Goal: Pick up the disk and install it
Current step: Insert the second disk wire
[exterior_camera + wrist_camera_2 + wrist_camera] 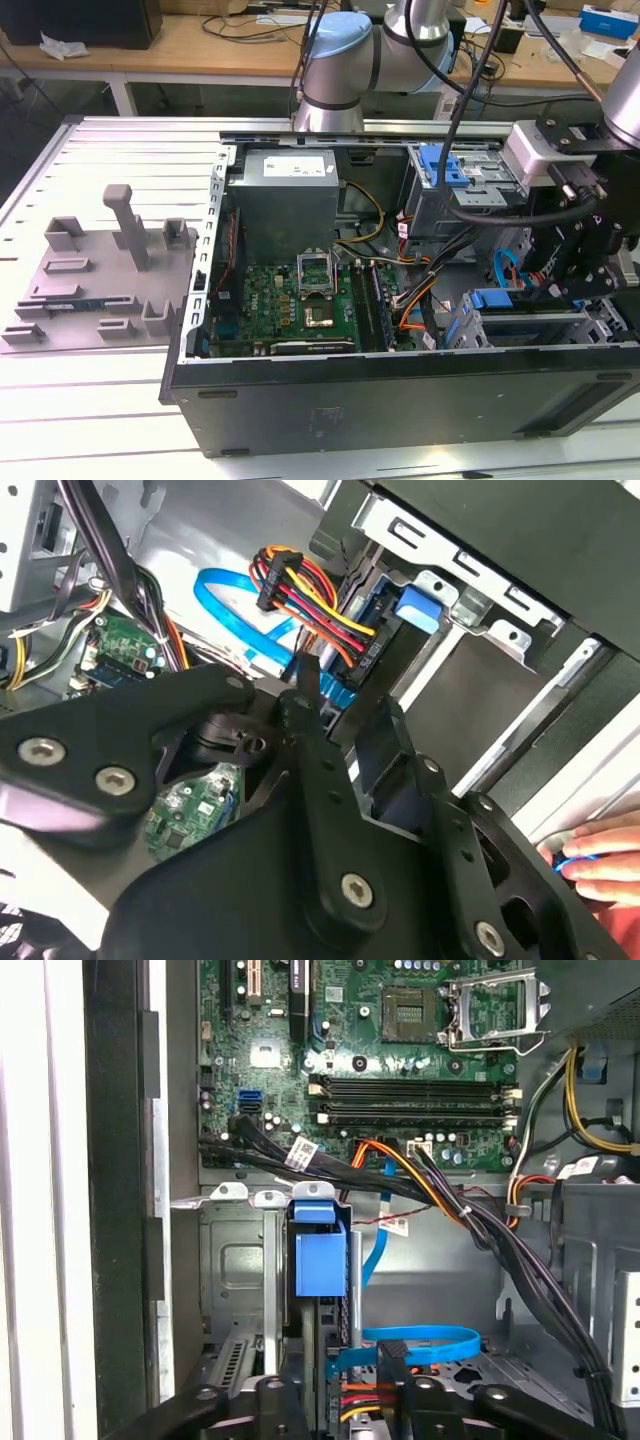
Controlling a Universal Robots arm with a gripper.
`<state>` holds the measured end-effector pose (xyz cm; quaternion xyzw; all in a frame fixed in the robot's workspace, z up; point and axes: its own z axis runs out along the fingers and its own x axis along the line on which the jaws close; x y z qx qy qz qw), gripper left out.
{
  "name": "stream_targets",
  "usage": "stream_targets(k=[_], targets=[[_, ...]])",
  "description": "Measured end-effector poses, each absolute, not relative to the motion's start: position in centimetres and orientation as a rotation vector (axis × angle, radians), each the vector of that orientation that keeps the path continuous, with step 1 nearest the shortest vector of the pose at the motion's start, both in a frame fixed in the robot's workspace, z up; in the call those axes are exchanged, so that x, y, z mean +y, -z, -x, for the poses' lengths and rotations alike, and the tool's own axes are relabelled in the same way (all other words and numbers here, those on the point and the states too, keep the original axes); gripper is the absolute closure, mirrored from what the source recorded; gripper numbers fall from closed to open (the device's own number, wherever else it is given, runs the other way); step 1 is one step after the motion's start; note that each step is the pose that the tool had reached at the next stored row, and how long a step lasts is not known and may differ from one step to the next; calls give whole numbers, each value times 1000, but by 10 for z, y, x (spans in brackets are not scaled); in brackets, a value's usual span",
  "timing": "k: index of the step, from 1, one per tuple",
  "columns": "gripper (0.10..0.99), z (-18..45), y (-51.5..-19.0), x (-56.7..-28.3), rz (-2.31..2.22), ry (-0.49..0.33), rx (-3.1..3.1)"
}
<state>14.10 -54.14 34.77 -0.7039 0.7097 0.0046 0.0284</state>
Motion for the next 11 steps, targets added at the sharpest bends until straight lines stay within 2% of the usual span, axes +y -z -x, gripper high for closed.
stream_targets(k=[6,10,11], targets=[[667,-141,-363,-529,2176,-4,2193],[933,-140,-381,-518,2182,14,2199],[933,-140,-381,-517,2184,19,2201]])
